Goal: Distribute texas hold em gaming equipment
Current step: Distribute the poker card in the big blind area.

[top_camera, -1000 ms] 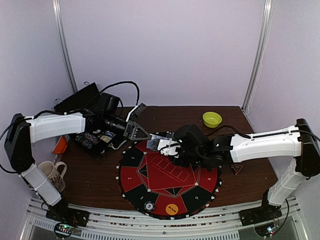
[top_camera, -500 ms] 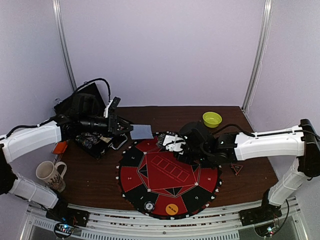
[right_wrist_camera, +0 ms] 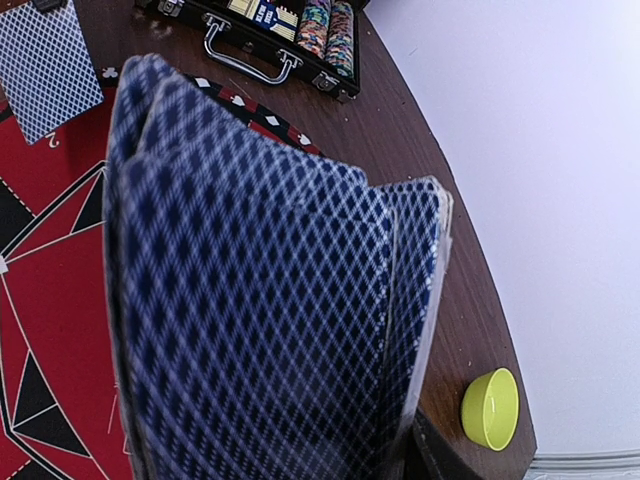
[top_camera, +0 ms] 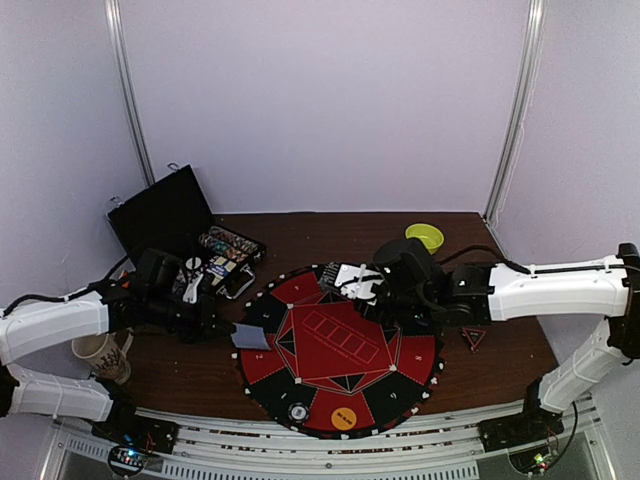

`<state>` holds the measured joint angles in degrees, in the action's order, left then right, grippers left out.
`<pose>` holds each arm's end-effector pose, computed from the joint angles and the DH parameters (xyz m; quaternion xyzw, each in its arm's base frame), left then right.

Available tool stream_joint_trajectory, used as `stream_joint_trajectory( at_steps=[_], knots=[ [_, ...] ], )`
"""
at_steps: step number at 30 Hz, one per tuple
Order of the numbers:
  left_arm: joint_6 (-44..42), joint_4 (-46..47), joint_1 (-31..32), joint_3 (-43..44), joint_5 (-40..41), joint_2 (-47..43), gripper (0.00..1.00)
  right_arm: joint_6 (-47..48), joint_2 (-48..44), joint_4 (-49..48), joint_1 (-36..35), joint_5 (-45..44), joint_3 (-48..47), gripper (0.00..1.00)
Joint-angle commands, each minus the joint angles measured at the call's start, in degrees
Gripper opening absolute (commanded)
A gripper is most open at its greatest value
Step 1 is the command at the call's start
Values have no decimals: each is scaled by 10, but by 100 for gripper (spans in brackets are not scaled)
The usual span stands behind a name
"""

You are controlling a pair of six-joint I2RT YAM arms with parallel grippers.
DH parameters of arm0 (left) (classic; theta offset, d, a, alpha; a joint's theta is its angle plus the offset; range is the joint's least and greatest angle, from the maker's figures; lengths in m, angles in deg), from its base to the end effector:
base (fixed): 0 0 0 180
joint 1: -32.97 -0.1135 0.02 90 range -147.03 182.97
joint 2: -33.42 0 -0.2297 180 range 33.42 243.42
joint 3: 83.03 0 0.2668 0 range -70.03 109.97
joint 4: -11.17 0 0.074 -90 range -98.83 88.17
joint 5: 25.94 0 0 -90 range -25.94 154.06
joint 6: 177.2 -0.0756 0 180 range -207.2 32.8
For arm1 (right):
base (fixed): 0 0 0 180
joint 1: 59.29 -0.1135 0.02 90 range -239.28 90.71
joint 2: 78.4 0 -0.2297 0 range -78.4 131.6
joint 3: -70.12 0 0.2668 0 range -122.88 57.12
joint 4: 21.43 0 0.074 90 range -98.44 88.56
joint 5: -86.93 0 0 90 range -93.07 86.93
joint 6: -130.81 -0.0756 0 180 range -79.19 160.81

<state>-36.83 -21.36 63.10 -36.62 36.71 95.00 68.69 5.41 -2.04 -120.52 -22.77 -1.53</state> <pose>0.2102 -0.1621 0.1413 -0.0753 0.9071 -0.3948 0.1251 0.2051 0.3206 0.2097 -0.5437 0.6713 -0.0050 0.5037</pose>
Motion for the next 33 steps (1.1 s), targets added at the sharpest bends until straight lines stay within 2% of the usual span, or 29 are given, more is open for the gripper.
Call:
stream_joint_trajectory(
  at_steps=[1, 3, 7, 11, 17, 21, 30, 33],
  knots=[
    [-67, 11, 21, 62, -53, 0, 0, -10, -37, 16, 1, 6, 13, 42],
    [-141, -19, 45, 128, -81, 35, 0, -13, -50, 16, 1, 9, 18, 42],
    [-261, -118, 84, 233, -77, 95, 0, -30, -53, 54, 7, 21, 7, 43],
    [-336, -149, 109, 274, -134, 130, 0, -48, -60, 77, 16, 16, 17, 42],
    [-465, -195, 209, 355, -163, 222, 0, -52, -74, 83, 63, 23, 29, 42],
    [-511, -193, 247, 383, -169, 275, 0, -46, -79, 78, 86, 21, 32, 42],
    [-581, -194, 338, 520, -184, 497, 0, -48, -90, 60, 113, 10, 64, 42],
    [-592, -195, 359, 556, -181, 544, 0, -54, -98, 66, 114, 2, 70, 41]
  ],
)
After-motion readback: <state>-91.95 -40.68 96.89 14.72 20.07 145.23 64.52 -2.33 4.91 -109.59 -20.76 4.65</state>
